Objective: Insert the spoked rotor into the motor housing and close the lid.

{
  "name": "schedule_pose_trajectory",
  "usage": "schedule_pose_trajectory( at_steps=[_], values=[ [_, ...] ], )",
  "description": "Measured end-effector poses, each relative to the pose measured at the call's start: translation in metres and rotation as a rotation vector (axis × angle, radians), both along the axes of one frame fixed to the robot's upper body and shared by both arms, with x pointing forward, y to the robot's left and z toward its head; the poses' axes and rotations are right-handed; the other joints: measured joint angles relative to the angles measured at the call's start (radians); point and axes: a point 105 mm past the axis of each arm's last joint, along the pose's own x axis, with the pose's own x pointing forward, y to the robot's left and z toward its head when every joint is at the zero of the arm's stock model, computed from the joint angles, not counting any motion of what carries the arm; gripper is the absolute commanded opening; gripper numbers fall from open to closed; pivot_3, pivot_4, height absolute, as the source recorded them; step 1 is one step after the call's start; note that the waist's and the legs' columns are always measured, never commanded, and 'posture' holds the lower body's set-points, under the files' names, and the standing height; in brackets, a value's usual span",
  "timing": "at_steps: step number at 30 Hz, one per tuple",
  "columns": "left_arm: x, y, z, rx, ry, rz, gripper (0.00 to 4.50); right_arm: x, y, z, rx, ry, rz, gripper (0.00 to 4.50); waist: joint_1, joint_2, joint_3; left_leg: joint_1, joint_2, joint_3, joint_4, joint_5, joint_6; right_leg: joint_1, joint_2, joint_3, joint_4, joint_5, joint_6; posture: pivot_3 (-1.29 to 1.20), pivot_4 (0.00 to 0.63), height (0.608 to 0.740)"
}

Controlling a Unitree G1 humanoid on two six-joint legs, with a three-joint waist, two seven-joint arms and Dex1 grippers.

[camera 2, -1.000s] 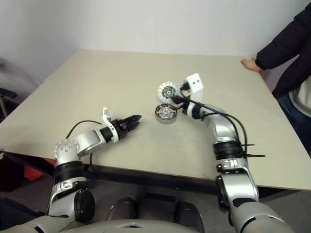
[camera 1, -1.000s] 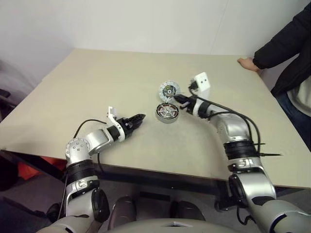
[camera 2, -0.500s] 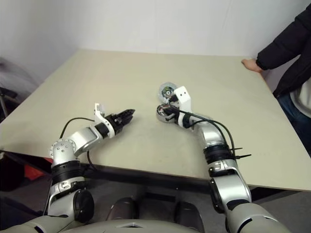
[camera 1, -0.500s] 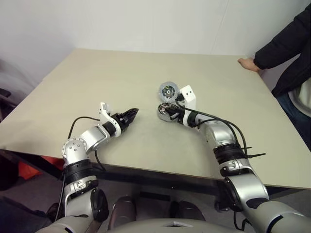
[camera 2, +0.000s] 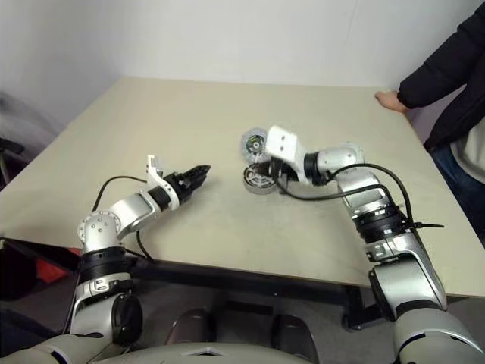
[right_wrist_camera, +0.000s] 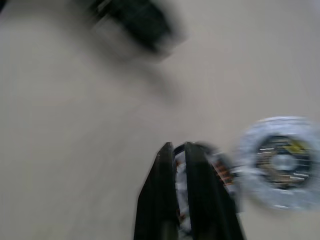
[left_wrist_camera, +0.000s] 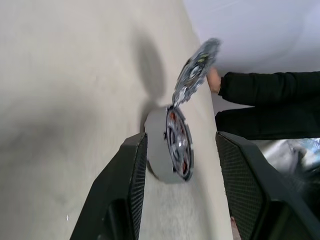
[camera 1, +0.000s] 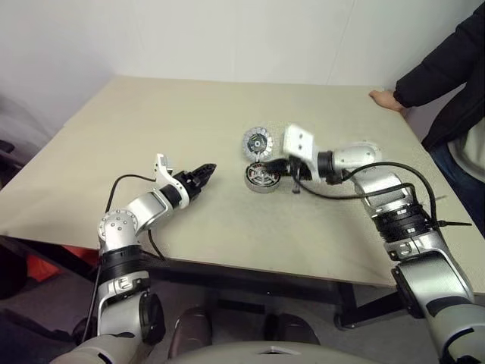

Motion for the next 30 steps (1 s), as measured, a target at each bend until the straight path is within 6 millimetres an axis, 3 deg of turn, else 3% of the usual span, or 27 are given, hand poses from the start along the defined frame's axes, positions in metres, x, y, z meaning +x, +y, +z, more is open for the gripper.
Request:
schedule_pose_trajectory(
  at_steps=[2,4,9,13,20,25,30],
  values=[
    [0.001,0.0,0.0,-0.003,-0.003,0.002,2.34,0.0,-0.004,-0.014,-0.096,0.006,0.055,1.97,-0.002,0.0,0.0,-0.001,0.0,0.0,0.002,0.0,0.001,-0.001,0.0,0.0,0.001,0.0,0.0,0.0,0.0,0.74],
    [0.001,0.001,0.001,-0.012,-0.007,0.007,2.34,0.008,-0.005,-0.013,-0.145,-0.03,0.072,2.59,-0.005,0.0,0.0,-0.001,0.0,0.0,0.002,0.0,0.001,-0.001,0.0,0.0,0.001,0.001,-0.001,0.0,0.0,0.74],
    [-0.004,0.002,-0.002,0.002,-0.02,0.0,2.34,0.025,0.007,0.007,-0.186,-0.147,0.137,2.59,-0.006,0.0,0.0,-0.001,0.001,0.0,0.002,-0.001,0.002,-0.001,0.0,0.0,0.002,0.004,-0.006,0.0,0.0,0.74],
    [-0.01,0.005,-0.009,0.005,-0.007,0.014,2.34,0.027,0.009,-0.002,-0.217,-0.134,0.169,2.59,-0.003,-0.001,0.001,-0.003,0.001,0.0,0.003,-0.002,0.003,-0.001,0.0,0.0,0.001,0.004,-0.007,0.0,0.0,0.74],
    [-0.008,0.014,0.001,-0.035,-0.041,0.074,2.34,0.03,-0.005,-0.033,-0.343,-0.046,0.174,2.59,-0.007,-0.002,0.001,-0.002,0.001,0.0,0.004,-0.002,0.003,-0.001,0.0,0.0,0.002,0.004,-0.008,0.0,0.0,0.74],
    [-0.013,0.006,-0.008,-0.047,-0.018,0.072,2.34,0.039,-0.009,-0.025,-0.395,-0.085,0.165,2.59,-0.012,-0.002,0.001,-0.002,0.002,0.0,0.004,-0.002,0.003,-0.001,0.0,0.0,0.002,0.004,-0.008,0.0,0.0,0.74],
    [-0.013,0.006,-0.009,-0.048,-0.019,0.079,2.34,0.036,-0.014,-0.033,-0.452,-0.08,0.199,2.59,-0.017,-0.002,0.001,-0.002,0.001,0.0,0.004,-0.002,0.003,-0.001,0.0,0.0,0.002,0.004,-0.008,0.0,0.0,0.74]
  ],
)
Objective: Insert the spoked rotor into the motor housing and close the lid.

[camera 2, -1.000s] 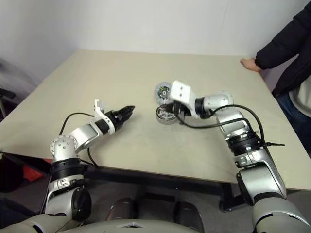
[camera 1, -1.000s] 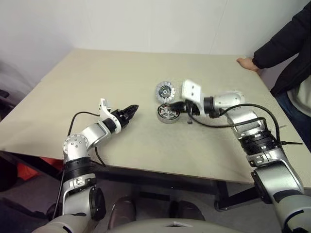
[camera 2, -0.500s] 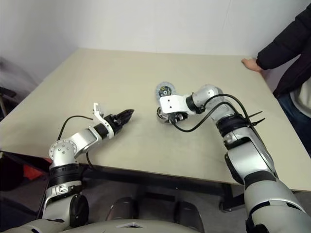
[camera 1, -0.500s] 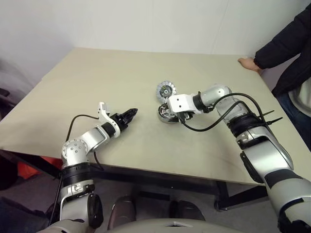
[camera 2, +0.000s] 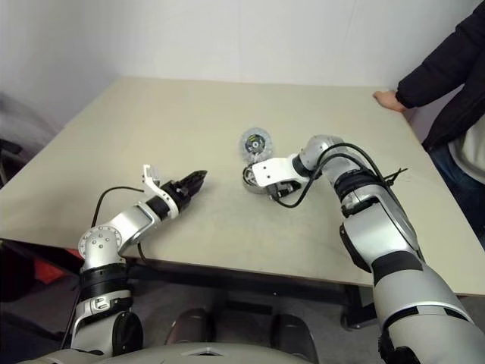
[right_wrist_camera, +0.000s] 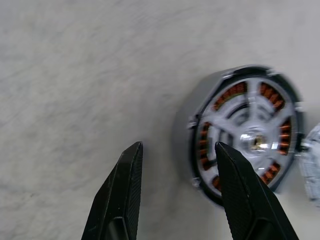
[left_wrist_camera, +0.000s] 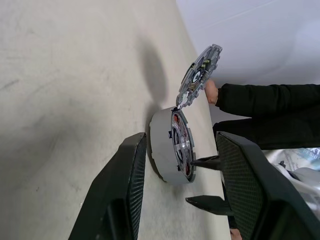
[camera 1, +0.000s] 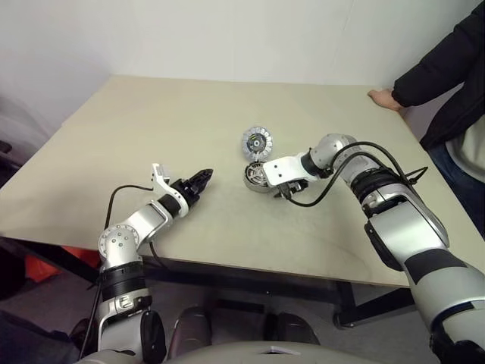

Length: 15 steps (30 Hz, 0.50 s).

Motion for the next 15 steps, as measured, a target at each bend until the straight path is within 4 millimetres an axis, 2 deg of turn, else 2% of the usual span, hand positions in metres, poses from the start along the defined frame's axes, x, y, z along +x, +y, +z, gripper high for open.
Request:
schedule_pose_trajectory(
  at_steps=[10,15],
  values=[
    [0.001,-0.002,0.0,-0.006,-0.01,0.006,2.34,-0.004,0.006,-0.002,-0.099,-0.028,0.109,2.59,-0.012,0.0,0.0,0.001,0.0,0.0,0.0,0.0,0.0,0.0,0.0,0.0,0.0,0.0,0.0,0.0,0.0,0.74],
    [-0.005,-0.012,-0.01,-0.019,0.019,-0.016,2.34,0.004,0.015,-0.002,-0.104,-0.075,0.09,2.59,-0.018,0.0,0.0,0.003,0.001,0.0,0.0,0.0,-0.001,0.002,0.0,0.001,0.002,0.0,0.0,0.0,0.0,0.74]
  ],
)
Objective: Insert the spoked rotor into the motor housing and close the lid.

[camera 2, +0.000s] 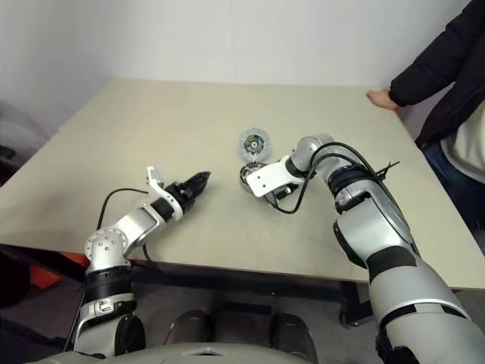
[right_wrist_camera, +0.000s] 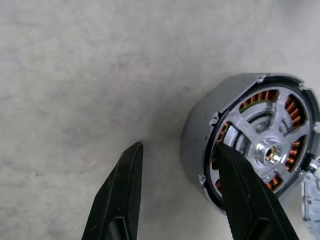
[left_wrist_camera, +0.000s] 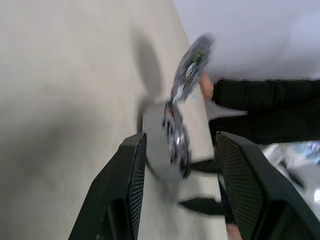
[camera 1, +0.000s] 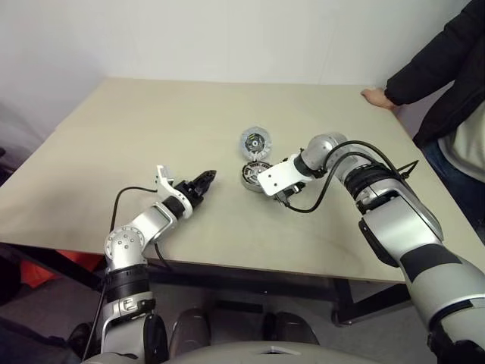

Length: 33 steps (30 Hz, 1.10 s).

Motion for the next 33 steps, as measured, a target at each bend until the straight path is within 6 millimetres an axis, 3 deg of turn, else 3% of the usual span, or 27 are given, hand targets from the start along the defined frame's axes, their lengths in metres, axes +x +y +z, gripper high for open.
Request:
schedule_pose_trajectory(
  at_steps=[1,4,9,11,20,26,33],
  values=[
    [-0.001,0.0,-0.001,0.0,0.003,0.001,2.34,0.001,0.002,-0.001,0.004,-0.006,-0.002,2.59,-0.003,0.0,0.0,0.001,0.0,0.0,0.0,0.0,0.0,0.0,0.0,0.0,0.0,0.0,0.0,0.0,0.0,0.74],
    [-0.002,-0.002,-0.001,0.002,-0.002,-0.003,2.34,0.003,0.007,-0.003,0.029,-0.029,-0.015,2.0,-0.018,0.0,0.0,0.002,0.0,0.0,0.0,0.001,-0.001,0.003,0.0,0.0,0.001,-0.001,0.001,0.0,0.0,0.74],
    [-0.007,-0.009,-0.005,0.003,0.01,-0.021,2.34,0.009,0.012,0.0,0.058,-0.058,-0.044,0.31,-0.021,0.0,0.0,0.003,0.001,0.0,0.0,0.001,-0.001,0.003,0.0,0.0,0.001,-0.001,0.002,0.0,0.0,0.74],
    [-0.007,-0.009,-0.004,0.008,0.01,-0.017,2.34,0.009,0.012,-0.001,0.05,-0.05,-0.051,0.01,-0.023,0.0,0.0,0.003,0.001,0.0,0.0,0.001,-0.001,0.004,0.0,0.0,0.002,-0.001,0.002,0.0,0.0,0.74],
    [-0.007,-0.011,-0.004,0.01,0.012,-0.014,2.34,0.014,0.01,-0.001,0.08,-0.038,-0.137,0.01,-0.024,0.0,0.0,0.004,0.001,0.0,0.001,0.001,-0.002,0.003,0.0,0.001,0.003,-0.002,0.003,0.0,0.0,0.74],
    [-0.011,-0.008,-0.011,0.014,0.037,0.002,2.34,0.007,0.005,0.005,0.239,0.247,-0.387,0.01,-0.018,0.0,0.0,-0.001,0.002,0.0,0.001,0.001,-0.001,-0.001,0.0,0.0,0.005,0.0,-0.004,0.0,0.0,0.74],
    [-0.016,-0.004,-0.017,0.015,0.056,0.034,2.34,-0.024,0.002,0.01,0.303,0.503,-0.63,0.01,0.015,0.0,0.0,-0.001,0.002,0.0,0.0,0.002,0.005,-0.001,0.0,0.0,0.005,-0.006,-0.002,0.0,0.0,0.74]
  ],
)
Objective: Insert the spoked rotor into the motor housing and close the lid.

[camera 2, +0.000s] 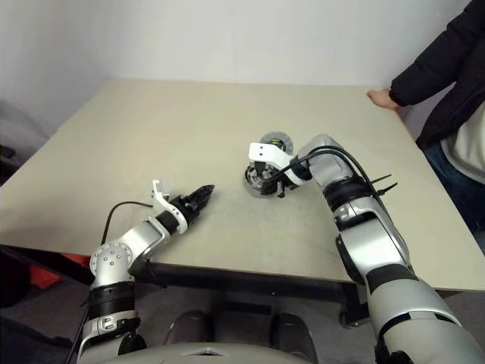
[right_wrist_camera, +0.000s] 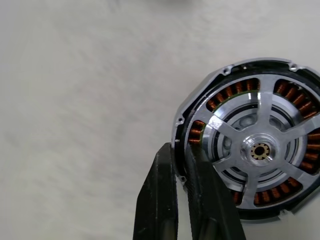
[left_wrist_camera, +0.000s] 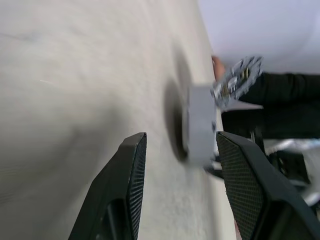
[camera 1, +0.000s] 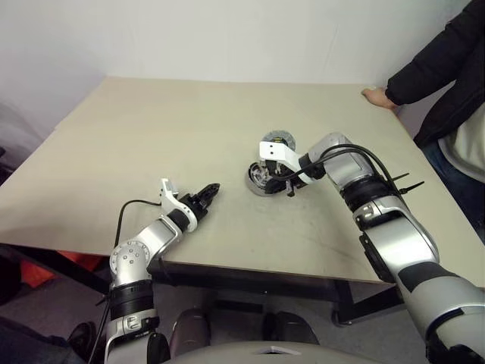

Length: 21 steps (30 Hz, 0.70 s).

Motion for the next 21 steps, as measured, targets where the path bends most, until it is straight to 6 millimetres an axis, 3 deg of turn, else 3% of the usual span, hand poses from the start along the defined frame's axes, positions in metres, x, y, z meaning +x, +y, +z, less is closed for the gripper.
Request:
schedule_pose_trajectory(
  at_steps=[6,11,21],
  values=[
    [-0.002,0.001,-0.001,0.001,0.006,0.021,2.34,-0.025,0.022,0.001,0.023,0.284,-0.361,0.01,0.016,0.0,0.0,0.008,0.0,0.0,-0.001,0.0,-0.008,0.004,0.0,0.001,0.004,-0.005,0.008,0.0,0.0,0.74],
    [-0.006,0.006,-0.001,0.011,0.0,0.038,2.34,-0.019,0.046,0.0,0.023,0.341,-0.639,0.01,0.016,0.0,0.0,0.02,-0.001,-0.001,-0.006,0.003,-0.013,0.01,0.0,0.002,0.005,-0.005,0.009,0.0,0.0,0.74],
    [-0.01,0.007,-0.003,0.024,0.009,0.049,2.34,-0.003,0.067,-0.005,0.088,0.387,-0.872,0.01,0.009,-0.001,0.0,0.023,-0.002,-0.003,-0.014,0.007,-0.02,0.01,0.0,0.004,0.001,-0.006,0.01,0.0,0.0,0.74]
  ],
)
